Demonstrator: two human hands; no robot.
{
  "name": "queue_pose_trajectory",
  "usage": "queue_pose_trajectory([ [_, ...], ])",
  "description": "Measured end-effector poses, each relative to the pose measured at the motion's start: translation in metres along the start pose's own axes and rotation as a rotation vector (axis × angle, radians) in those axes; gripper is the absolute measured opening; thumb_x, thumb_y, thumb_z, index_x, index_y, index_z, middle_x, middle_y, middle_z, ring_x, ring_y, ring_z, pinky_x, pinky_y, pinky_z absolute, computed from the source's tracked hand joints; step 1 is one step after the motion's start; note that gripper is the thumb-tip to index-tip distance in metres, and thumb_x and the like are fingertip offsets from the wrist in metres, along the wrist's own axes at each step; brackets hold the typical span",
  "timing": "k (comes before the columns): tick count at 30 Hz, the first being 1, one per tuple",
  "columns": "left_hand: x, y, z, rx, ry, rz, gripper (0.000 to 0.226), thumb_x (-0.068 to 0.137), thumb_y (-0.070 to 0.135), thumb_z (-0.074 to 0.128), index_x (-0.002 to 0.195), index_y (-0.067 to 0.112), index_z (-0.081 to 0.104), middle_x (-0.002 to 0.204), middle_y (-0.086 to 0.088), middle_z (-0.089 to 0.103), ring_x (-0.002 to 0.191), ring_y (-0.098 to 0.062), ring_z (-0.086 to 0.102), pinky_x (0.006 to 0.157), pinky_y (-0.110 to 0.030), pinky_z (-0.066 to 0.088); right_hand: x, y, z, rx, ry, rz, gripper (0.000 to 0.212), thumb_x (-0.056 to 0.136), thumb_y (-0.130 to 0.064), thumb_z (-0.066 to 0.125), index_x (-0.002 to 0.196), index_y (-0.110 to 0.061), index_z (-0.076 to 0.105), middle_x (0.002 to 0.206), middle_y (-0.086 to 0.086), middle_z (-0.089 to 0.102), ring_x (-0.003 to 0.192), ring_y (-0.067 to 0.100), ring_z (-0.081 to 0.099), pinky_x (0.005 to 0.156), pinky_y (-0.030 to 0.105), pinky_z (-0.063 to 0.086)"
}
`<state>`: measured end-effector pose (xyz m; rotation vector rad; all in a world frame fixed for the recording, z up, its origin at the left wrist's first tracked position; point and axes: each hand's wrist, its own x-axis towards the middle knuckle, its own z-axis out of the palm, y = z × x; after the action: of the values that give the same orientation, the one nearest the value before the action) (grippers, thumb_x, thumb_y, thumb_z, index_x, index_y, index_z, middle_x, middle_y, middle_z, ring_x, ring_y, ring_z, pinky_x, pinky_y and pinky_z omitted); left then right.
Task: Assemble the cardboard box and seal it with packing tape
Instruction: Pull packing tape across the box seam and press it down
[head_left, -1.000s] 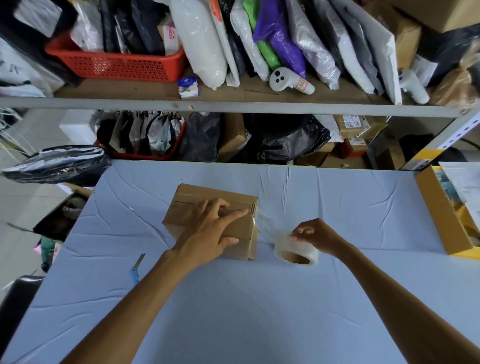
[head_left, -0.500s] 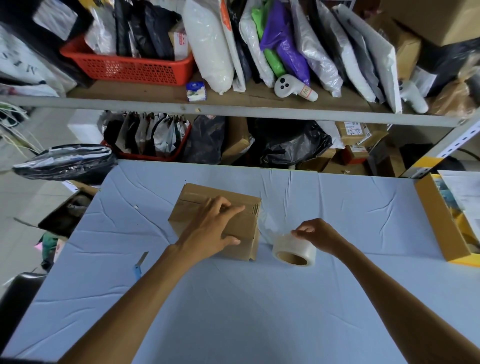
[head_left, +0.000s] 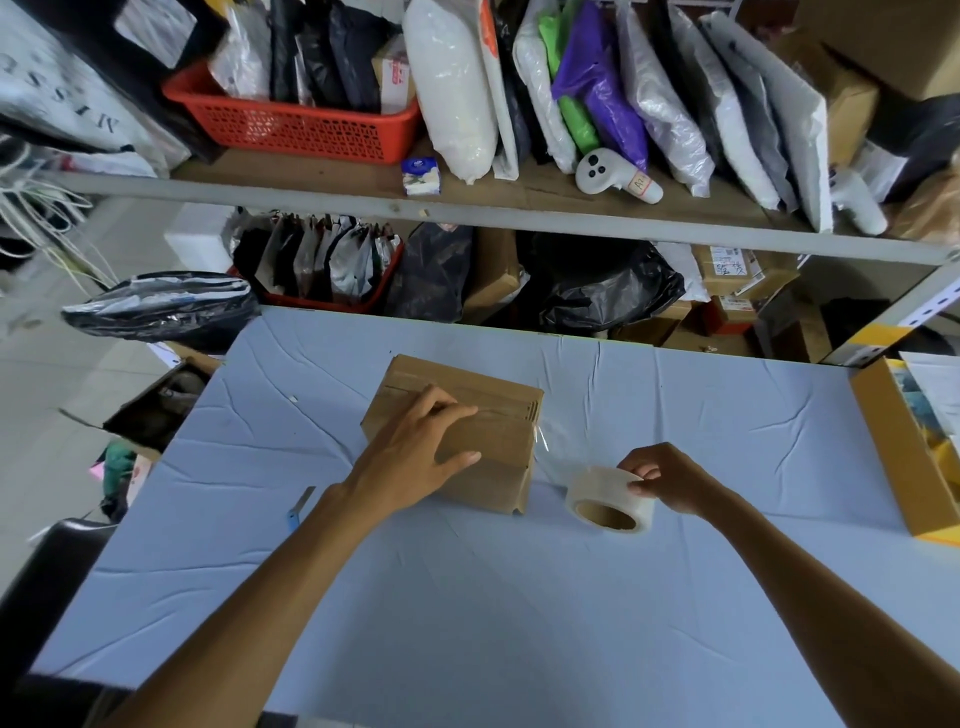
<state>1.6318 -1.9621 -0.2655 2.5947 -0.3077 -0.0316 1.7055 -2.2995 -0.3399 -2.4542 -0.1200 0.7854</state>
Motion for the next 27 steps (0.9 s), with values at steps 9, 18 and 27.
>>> queue_pose_trajectory([
  [9, -0.003, 0.000, 0.000, -0.009, 0.020, -0.005, 0.054, 0.088, 0.045, 0.060, 0.137, 0.025, 0.047, 0.125, 0.006, 0.041, 0.117, -0.010, 0.042, 0.089, -0.020, 0.041, -0.004, 0.004, -0.001, 0.068, -0.002, 0.001, 0.021, 0.083, 0.005, 0.067, 0.091, -0.015, 0.069, 0.093, 0.009, 0.070, 0.093, 0.025, 0.064, 0.083, 0.032, 0.047],
  [18, -0.005, -0.002, 0.001, 0.058, -0.014, -0.008, 0.052, 0.092, 0.044, 0.054, 0.139, 0.024, 0.045, 0.129, 0.007, 0.040, 0.118, -0.013, 0.043, 0.089, -0.026, 0.048, -0.007, -0.003, 0.011, 0.371, -0.044, 0.077, 0.030, 0.089, -0.031, 0.060, 0.117, -0.021, 0.057, 0.116, 0.010, 0.057, 0.104, 0.026, 0.051, 0.086, 0.033, 0.035],
  [27, -0.003, 0.002, 0.006, 0.149, 0.009, 0.009, 0.048, 0.094, 0.043, 0.048, 0.139, 0.027, 0.042, 0.123, 0.006, 0.041, 0.107, -0.012, 0.047, 0.073, -0.021, 0.045, -0.005, -0.008, 0.010, 0.265, -0.104, -0.116, 0.039, 0.092, 0.005, 0.051, 0.115, -0.023, 0.067, 0.120, 0.001, 0.063, 0.110, 0.022, 0.057, 0.082, 0.026, 0.045],
])
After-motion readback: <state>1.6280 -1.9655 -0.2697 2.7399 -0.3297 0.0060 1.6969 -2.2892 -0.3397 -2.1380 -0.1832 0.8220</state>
